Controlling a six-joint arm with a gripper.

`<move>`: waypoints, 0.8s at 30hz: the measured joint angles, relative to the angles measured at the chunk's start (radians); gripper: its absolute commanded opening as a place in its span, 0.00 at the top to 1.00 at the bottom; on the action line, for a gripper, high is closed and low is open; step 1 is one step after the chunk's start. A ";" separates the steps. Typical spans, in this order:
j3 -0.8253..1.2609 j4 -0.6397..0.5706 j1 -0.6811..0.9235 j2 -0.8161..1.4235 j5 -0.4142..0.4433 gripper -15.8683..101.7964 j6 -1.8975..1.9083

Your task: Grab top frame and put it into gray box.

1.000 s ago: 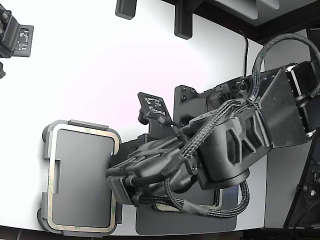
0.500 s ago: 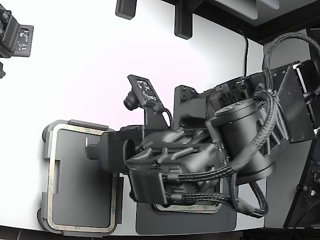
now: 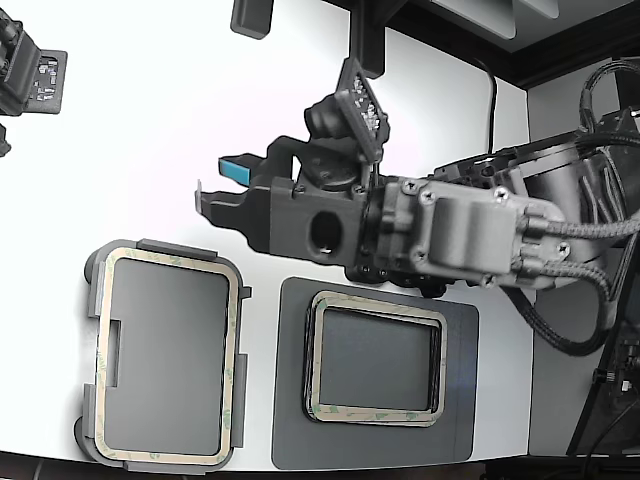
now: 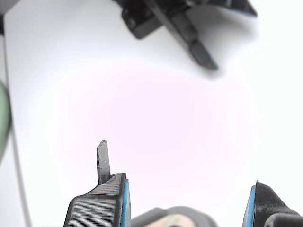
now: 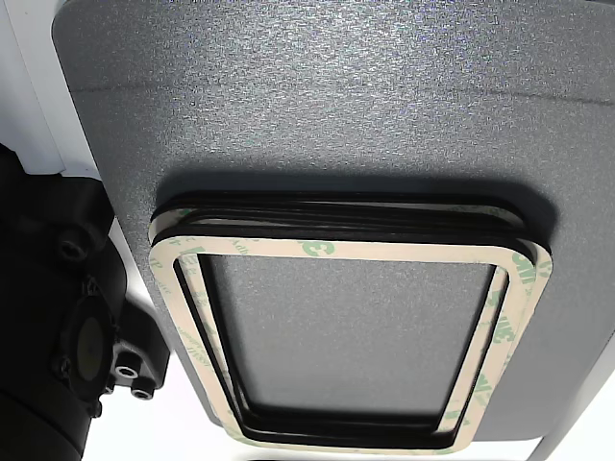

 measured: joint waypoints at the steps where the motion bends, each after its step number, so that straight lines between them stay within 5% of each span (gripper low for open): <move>1: 0.038 -0.002 -0.020 0.044 -0.018 0.02 -0.080; 9: 0.284 0.135 -0.186 0.388 -0.169 0.02 -0.541; 16: 0.551 0.133 -0.268 0.704 -0.247 0.02 -0.624; 24: 0.687 0.137 -0.272 0.851 -0.225 0.02 -0.607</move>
